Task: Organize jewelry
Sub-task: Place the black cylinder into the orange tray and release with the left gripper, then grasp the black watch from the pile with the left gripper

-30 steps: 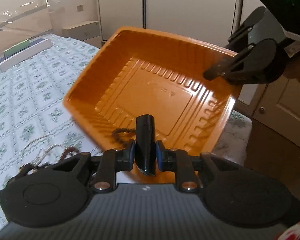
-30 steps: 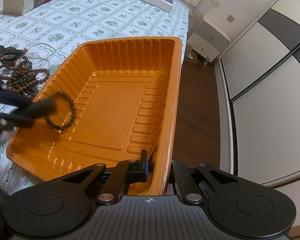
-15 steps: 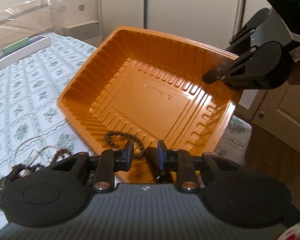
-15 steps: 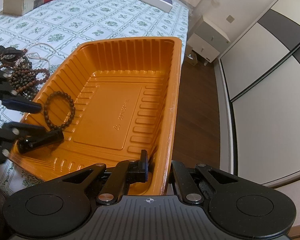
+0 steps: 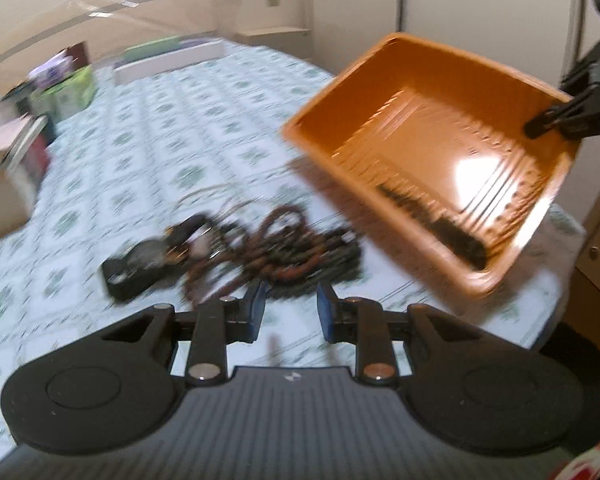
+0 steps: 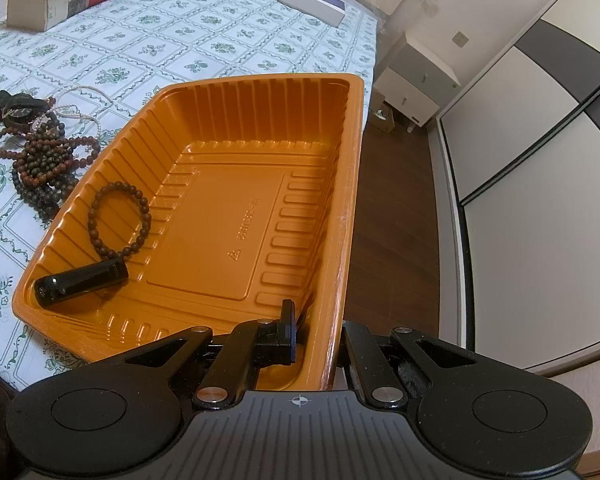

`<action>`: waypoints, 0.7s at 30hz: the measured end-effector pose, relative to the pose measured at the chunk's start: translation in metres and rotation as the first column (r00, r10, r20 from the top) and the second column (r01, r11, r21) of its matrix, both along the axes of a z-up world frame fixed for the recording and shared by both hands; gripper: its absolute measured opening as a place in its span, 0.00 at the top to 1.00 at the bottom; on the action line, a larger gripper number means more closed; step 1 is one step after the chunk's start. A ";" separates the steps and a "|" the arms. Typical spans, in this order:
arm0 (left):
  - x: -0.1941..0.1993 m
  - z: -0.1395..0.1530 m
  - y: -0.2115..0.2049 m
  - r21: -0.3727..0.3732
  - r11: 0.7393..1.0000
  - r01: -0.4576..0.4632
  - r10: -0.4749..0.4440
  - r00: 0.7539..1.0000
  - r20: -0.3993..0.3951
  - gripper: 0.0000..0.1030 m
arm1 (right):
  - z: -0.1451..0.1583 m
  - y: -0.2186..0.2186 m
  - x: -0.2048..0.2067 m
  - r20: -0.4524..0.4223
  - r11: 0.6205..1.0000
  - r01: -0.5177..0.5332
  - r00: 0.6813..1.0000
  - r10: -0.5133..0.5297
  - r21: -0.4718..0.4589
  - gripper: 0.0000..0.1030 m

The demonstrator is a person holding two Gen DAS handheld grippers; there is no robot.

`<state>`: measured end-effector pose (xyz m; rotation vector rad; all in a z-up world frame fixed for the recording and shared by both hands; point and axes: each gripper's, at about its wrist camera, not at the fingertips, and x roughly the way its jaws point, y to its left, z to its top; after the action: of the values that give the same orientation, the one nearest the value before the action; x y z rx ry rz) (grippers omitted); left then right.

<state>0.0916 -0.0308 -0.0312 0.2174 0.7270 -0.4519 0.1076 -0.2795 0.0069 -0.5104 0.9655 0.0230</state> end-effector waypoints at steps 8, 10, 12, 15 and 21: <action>0.004 -0.015 0.012 0.054 0.998 -0.023 0.023 1.000 0.005 0.76 | 0.000 0.000 0.000 0.001 1.000 0.000 1.000 0.000 0.000 0.96; 0.003 -0.019 0.008 0.087 0.996 -0.021 0.019 1.000 0.023 0.76 | 0.000 -0.001 -0.001 0.000 1.000 0.000 1.000 0.000 0.001 0.96; 0.004 -0.022 0.008 0.105 0.994 -0.030 0.027 0.999 0.033 0.76 | 0.000 0.000 -0.001 0.000 1.000 0.000 1.000 0.000 0.001 0.96; 0.011 -0.023 0.013 0.106 0.993 -0.057 0.053 0.998 0.038 0.76 | 0.000 -0.001 -0.001 0.000 1.000 0.000 1.000 0.000 0.001 0.96; 0.031 -0.020 0.032 0.150 0.983 -0.110 0.098 0.992 0.085 0.76 | 0.000 0.000 0.000 0.000 1.000 0.000 1.000 0.000 0.001 0.96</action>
<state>0.1229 0.0013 -0.0511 0.3387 0.6947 -0.2862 0.1072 -0.2800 0.0070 -0.5096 0.9650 0.0238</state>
